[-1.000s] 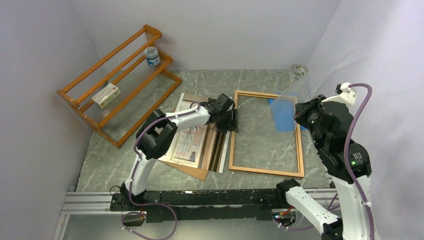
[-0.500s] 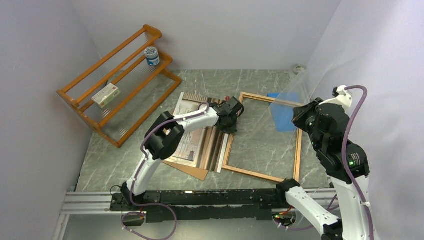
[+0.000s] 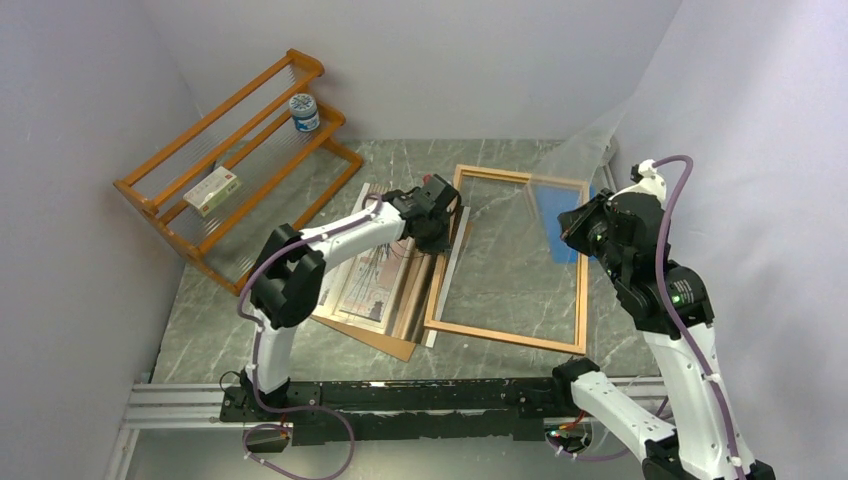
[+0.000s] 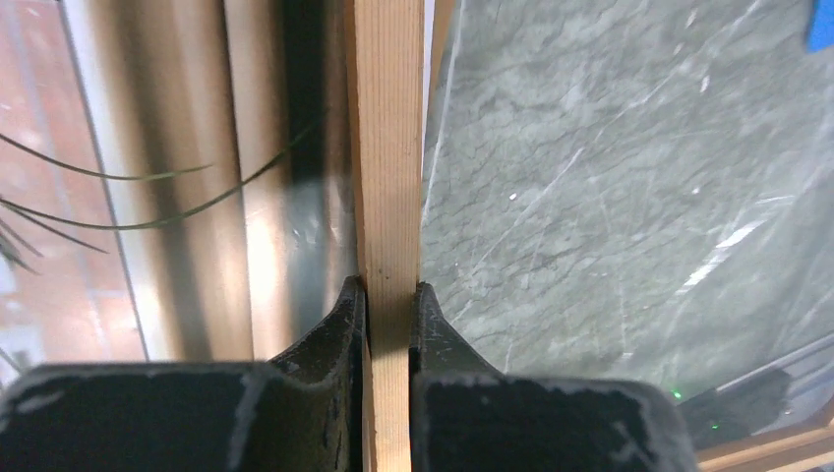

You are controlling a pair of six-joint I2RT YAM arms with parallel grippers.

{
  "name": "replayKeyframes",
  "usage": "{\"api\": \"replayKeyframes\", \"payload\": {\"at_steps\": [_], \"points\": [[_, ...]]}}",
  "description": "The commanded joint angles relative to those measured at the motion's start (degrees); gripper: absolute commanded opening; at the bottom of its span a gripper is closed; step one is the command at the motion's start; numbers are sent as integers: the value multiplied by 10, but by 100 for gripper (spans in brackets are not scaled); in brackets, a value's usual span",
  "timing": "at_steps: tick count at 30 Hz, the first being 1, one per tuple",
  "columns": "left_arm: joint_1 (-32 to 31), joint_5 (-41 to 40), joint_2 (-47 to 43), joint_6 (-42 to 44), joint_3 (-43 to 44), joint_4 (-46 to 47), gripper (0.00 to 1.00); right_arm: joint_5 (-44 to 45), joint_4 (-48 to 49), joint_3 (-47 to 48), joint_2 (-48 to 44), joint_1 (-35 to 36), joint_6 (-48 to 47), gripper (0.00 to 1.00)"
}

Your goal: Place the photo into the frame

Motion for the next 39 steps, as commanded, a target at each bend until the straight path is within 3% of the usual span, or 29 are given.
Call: {"api": "replayKeyframes", "payload": {"at_steps": [1, 9, 18, 19, 23, 25, 33, 39], "points": [[6, 6, -58, -12, 9, 29, 3, -39, 69, -4, 2, -1, 9, 0], [38, -1, -75, -17, -67, 25, 3, -122, 122, -44, 14, -1, 19, 0], [81, -1, -130, -12, -172, 43, 3, -257, 245, -94, 50, -1, 40, 0], [83, 0, -134, -13, -174, 37, 5, -271, 256, -94, 56, -1, 43, 0], [95, 5, -165, -17, -191, 28, 53, -309, 306, -107, 79, -1, 61, 0], [108, 14, -185, -20, -205, 31, 63, -334, 332, -116, 90, -1, 72, 0], [165, -1, -251, -16, -243, 10, 66, -378, 430, -187, 116, 0, 109, 0], [199, 5, -275, -15, -282, 26, 65, -338, 456, -286, 99, -1, 100, 0]]}}
